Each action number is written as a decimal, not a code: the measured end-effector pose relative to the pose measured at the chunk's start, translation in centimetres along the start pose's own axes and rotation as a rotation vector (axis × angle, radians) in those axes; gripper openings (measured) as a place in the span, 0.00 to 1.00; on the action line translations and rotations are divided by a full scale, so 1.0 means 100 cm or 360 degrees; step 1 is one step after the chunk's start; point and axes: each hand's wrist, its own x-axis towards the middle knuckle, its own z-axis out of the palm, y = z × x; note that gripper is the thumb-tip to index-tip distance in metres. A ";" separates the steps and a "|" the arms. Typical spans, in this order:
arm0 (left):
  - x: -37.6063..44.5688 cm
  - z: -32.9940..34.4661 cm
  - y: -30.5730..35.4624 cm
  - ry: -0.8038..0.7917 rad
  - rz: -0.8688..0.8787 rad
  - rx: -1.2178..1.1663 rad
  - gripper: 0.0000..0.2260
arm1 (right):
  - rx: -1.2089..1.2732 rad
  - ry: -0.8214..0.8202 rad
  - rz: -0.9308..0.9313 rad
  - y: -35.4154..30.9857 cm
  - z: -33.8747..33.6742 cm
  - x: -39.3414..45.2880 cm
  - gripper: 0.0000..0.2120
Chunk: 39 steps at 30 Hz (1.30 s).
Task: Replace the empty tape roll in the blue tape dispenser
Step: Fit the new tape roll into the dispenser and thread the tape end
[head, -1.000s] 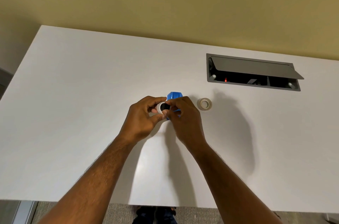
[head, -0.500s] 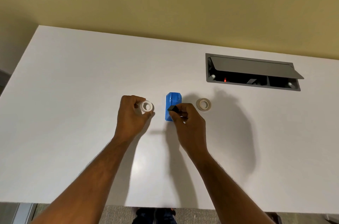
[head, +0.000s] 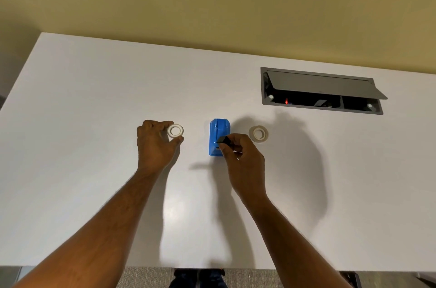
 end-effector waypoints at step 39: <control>-0.050 -0.006 0.063 -0.0186 0.0560 -0.0385 0.17 | -0.0913 0.0244 0.0087 0.032 -0.048 0.062 0.25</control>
